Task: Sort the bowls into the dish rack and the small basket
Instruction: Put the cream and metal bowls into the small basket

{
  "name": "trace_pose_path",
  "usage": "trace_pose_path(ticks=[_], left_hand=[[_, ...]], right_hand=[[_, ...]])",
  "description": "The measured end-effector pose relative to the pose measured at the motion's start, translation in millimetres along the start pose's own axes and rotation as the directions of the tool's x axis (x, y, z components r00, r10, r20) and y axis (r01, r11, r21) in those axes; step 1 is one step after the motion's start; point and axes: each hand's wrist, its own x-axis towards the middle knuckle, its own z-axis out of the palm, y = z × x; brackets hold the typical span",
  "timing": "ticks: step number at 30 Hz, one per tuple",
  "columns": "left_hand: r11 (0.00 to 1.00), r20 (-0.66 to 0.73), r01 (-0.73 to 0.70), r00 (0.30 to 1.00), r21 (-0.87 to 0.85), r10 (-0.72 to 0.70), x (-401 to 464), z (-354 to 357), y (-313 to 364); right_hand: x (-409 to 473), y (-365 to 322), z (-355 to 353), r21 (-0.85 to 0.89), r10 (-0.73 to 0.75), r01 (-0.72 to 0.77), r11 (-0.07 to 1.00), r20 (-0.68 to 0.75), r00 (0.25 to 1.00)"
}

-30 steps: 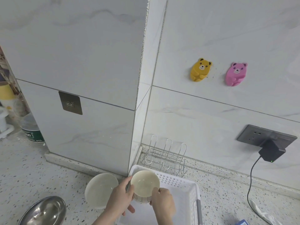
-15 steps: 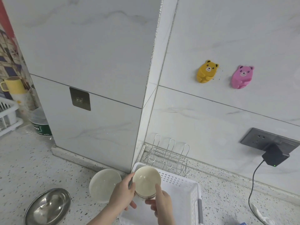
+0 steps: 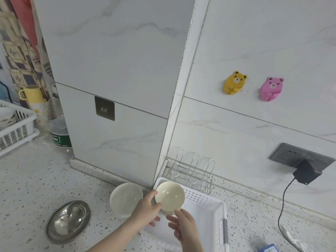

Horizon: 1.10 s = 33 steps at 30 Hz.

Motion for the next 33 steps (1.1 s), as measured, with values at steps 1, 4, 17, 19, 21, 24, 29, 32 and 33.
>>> trace_pose_path(ticks=[1, 4, 17, 19, 21, 24, 29, 32, 33], left_hand=[[1.000, -0.011, -0.003, 1.000, -0.024, 0.003, -5, -1, -1], [0.985, -0.039, 0.003, 0.999, -0.172, -0.010, -26, -7, -11], [0.654, 0.107, 0.401, 0.891, -0.642, -0.441, -31, -78, -68], [0.664, 0.097, 0.384, 0.899, -0.642, -0.427, -20, -78, -67], [0.664, 0.101, 0.385, 0.900, -0.641, -0.425, -13, -77, -68], [0.660, 0.101, 0.395, 0.894, -0.639, -0.437, -7, -76, -70], [0.689, 0.077, 0.391, 0.895, -0.610, -0.440, -2, -77, -72], [0.702, 0.055, 0.380, 0.897, -0.603, -0.439, -2, -78, -72], [0.706, 0.048, 0.378, 0.897, -0.599, -0.439, -2, -78, -73]], right_hand=[[-6, 1, -4, 0.002, -0.023, 0.023, 1.000, -0.012, 1.000], [-30, 9, -17, 0.044, -0.084, 0.086, 0.995, -0.037, 0.996], [-114, 87, -36, 0.129, -0.127, 0.177, 0.976, -0.329, 0.936], [-117, 95, -39, 0.150, -0.103, 0.173, 0.973, -0.390, 0.915], [-120, 103, -42, 0.162, -0.072, 0.159, 0.974, -0.443, 0.893], [-123, 115, -46, 0.227, 0.015, 0.117, 0.967, -0.505, 0.863], [-126, 130, -57, 0.339, 0.215, -0.055, 0.939, -0.456, 0.864], [-126, 140, -61, 0.368, 0.299, -0.148, 0.918, -0.396, 0.868], [-126, 142, -62, 0.372, 0.315, -0.166, 0.913, -0.388, 0.866]])
